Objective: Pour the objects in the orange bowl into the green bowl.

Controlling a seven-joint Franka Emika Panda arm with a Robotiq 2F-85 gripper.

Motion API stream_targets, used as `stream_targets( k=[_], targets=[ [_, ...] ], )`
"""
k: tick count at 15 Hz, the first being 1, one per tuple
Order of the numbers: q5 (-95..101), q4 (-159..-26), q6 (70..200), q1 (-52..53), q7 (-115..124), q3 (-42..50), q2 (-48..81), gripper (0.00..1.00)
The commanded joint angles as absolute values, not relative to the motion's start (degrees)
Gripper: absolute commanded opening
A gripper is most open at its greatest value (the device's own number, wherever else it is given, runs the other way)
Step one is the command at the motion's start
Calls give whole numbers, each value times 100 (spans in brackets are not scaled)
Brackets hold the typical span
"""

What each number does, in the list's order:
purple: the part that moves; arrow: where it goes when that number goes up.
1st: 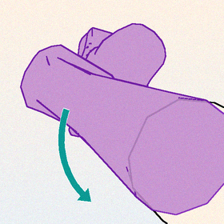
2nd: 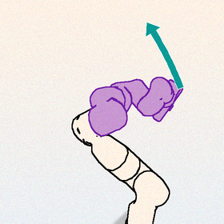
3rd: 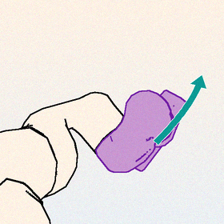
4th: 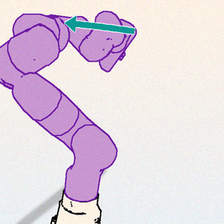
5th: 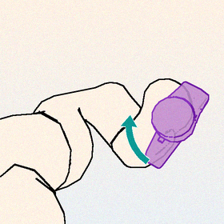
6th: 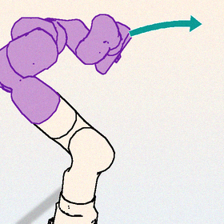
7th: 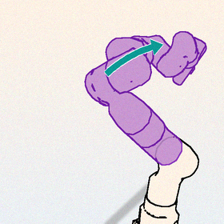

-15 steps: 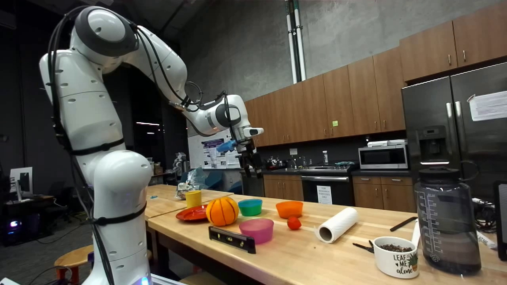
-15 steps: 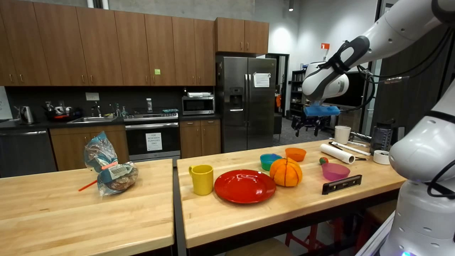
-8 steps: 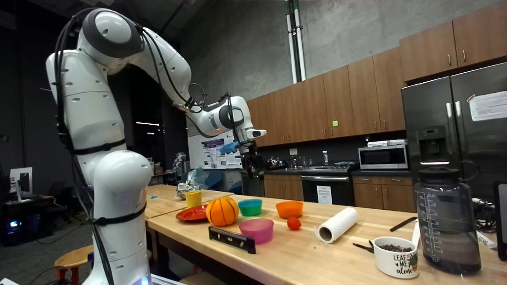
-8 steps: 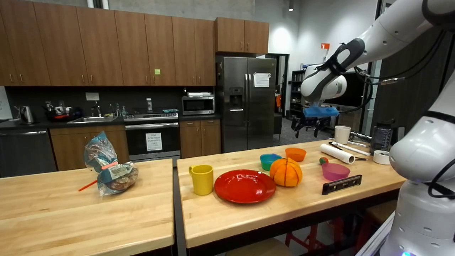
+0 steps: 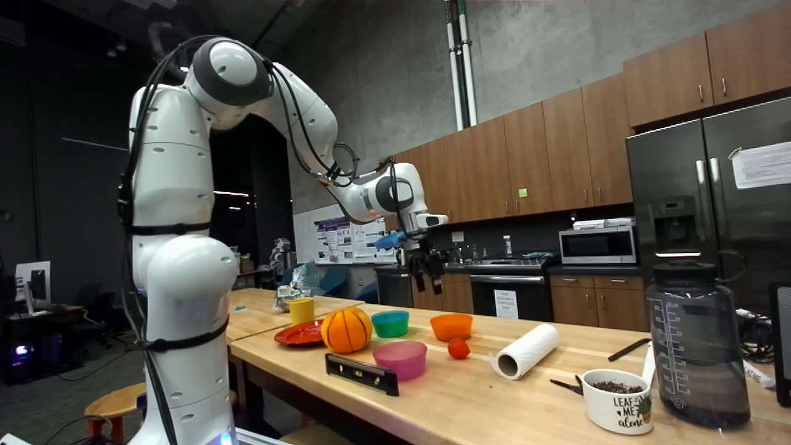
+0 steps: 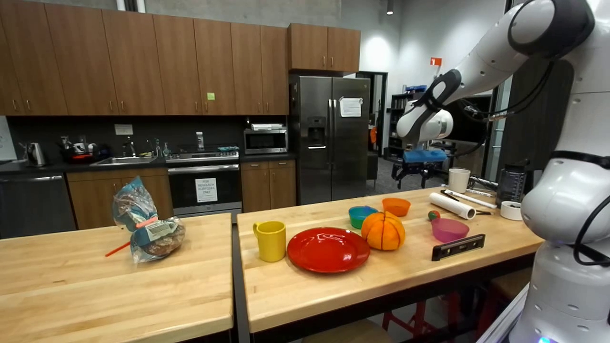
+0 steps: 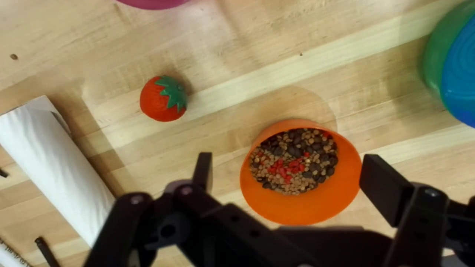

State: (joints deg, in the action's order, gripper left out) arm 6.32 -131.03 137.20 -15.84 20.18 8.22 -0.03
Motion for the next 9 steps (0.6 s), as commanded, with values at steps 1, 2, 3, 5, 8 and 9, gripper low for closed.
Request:
stream_targets(
  k=[1, 2, 3, 5, 8, 9],
  targets=[
    [547, -12410, 13584, -1510, 1968, 1094, 724, 100],
    [542, -12299, 13571, -1510, 1986, 1157, 875, 100],
    [509, -12200, 13570, -1510, 1966, 1207, 1021, 100],
    [358, -12041, 13600, -1522, 1927, 1280, 1318, 100],
    [73, -11858, 13618, -1533, 1943, 1352, 1662, 100],
    [-14, -11803, 13627, -1532, 1949, 1367, 1761, 95]
  ],
)
